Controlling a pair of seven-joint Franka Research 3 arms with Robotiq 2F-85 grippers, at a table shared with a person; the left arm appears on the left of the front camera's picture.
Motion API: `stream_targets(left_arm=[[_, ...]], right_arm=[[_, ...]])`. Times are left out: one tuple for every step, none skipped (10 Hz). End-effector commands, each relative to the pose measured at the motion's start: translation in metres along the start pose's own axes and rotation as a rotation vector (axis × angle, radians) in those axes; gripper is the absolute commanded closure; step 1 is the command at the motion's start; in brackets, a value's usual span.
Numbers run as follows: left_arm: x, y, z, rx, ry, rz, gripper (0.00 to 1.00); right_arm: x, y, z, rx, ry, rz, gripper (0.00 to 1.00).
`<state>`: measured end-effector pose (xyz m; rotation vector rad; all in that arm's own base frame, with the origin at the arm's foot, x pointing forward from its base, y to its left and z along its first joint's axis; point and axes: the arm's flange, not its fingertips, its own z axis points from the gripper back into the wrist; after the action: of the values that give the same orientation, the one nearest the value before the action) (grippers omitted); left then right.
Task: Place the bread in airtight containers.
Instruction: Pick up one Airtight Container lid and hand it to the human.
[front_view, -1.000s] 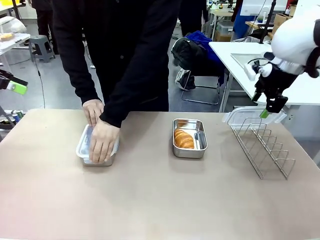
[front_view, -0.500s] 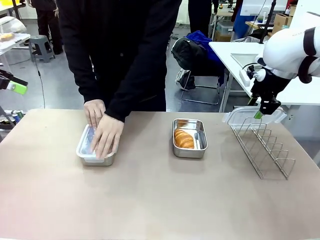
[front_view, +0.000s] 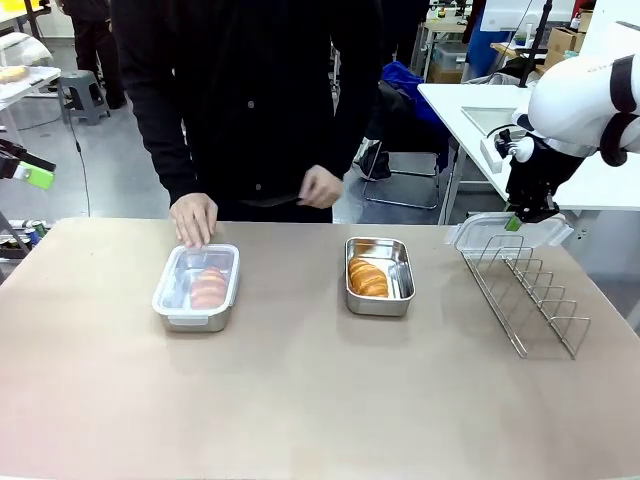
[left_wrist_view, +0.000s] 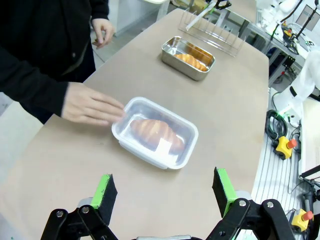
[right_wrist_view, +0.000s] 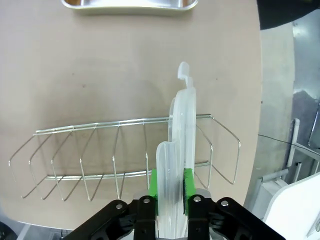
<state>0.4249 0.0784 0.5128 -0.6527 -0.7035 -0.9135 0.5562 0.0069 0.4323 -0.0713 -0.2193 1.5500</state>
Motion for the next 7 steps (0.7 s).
stream_targets(left_arm=[[0.001, -0.001, 0.0, -0.007, -0.007, -0.018, 0.0], [0.001, -0.001, 0.0, -0.007, -0.007, -0.018, 0.0], [0.001, -0.001, 0.0, -0.007, -0.007, -0.018, 0.0], [0.001, -0.001, 0.0, -0.007, -0.007, -0.018, 0.0], [0.001, -0.001, 0.0, -0.007, -0.007, -0.018, 0.0], [0.001, -0.001, 0.0, -0.007, -0.007, -0.018, 0.0], [0.001, -0.001, 0.0, -0.007, -0.007, -0.018, 0.0]], right_arm=[[0.001, 0.007, 0.002, -0.02, 0.045, -0.008, 1.0], [0.001, 0.01, 0.005, -0.029, 0.053, -0.009, 1.0], [0.0, 0.011, 0.01, -0.041, 0.052, -0.014, 1.0], [0.0, 0.014, 0.02, -0.083, 0.036, -0.03, 1.0], [0.001, 0.018, 0.034, -0.084, 0.049, -0.036, 1.0], [0.002, 0.022, 0.06, -0.113, 0.056, -0.066, 1.0], [0.003, 0.03, 0.094, -0.157, 0.055, -0.104, 1.0]])
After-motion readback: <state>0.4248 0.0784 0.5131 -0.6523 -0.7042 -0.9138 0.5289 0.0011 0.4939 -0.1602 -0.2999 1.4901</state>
